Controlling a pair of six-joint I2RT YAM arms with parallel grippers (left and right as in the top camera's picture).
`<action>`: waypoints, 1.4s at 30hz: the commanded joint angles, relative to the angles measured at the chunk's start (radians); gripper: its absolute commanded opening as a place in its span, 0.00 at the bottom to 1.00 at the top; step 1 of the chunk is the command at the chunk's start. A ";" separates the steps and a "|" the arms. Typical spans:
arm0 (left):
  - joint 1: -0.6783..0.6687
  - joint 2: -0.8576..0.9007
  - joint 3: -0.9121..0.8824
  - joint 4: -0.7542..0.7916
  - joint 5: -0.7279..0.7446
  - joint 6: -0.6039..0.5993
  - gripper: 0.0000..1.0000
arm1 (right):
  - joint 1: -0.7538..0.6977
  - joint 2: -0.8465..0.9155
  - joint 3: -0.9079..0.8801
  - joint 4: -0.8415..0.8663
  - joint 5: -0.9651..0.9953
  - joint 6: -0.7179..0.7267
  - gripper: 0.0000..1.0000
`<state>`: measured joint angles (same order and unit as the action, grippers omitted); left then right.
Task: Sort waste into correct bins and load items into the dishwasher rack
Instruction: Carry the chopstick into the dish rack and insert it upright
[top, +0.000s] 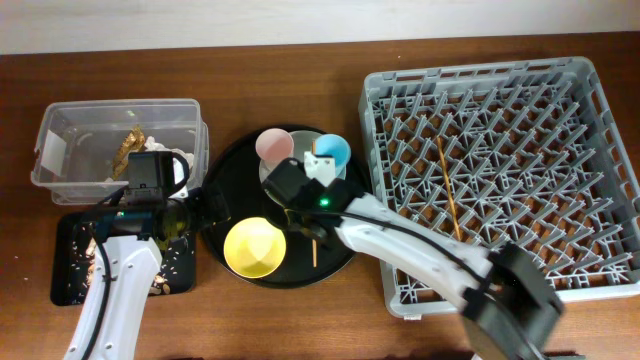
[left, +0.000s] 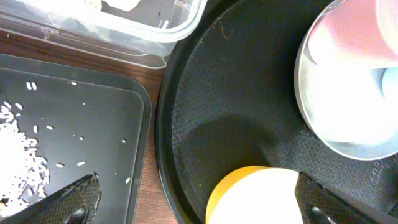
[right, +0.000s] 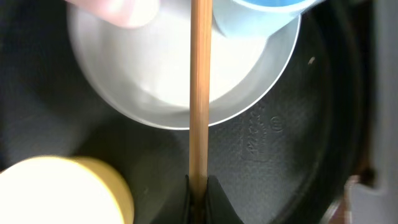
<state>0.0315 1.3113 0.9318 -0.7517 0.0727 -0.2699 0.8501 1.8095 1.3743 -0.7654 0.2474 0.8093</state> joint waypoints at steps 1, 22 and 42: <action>0.004 0.000 0.014 0.002 0.010 0.001 0.99 | -0.015 -0.145 0.002 -0.064 0.039 -0.174 0.04; 0.004 0.000 0.014 0.002 0.010 0.001 0.99 | -0.630 -0.216 0.000 -0.257 -0.090 -0.763 0.08; 0.004 0.000 0.014 0.002 0.010 0.001 0.99 | -0.747 -0.131 0.000 -0.221 -0.147 -0.798 0.42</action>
<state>0.0315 1.3113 0.9318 -0.7517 0.0727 -0.2699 0.1062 1.6699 1.3739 -0.9836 0.1085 0.0212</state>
